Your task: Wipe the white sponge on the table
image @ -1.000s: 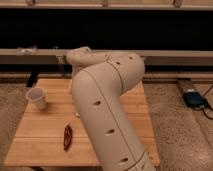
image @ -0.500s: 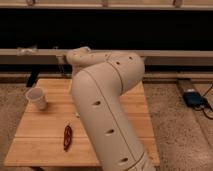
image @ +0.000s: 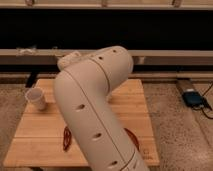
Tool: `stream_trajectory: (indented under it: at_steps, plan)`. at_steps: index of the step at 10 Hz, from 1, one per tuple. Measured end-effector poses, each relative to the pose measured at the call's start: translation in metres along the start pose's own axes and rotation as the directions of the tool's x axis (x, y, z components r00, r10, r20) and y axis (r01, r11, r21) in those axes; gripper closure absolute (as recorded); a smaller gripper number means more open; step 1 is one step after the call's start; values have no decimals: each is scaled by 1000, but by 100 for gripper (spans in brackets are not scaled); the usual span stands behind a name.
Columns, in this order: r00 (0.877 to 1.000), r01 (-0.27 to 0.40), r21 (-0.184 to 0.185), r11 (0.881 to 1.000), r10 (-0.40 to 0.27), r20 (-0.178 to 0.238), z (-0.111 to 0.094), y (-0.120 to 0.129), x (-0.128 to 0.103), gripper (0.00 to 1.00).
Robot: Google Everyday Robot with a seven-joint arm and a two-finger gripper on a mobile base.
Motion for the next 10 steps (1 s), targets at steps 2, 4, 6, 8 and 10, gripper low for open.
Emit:
stream_trajectory:
  at_steps: [2,4,6,8,10]
  plan:
    - [999,-45,9,999,45,-2,4,10,14,20]
    - [993,-116,-11,993,116,-33,14,-1,22,20]
    - [981,-184,-52,981,181,-72,27,-12,26,20]
    - [973,-218,-78,973,211,-88,36,-19,27,20]
    - [971,-225,-93,970,215,-105,45,-17,28,20]
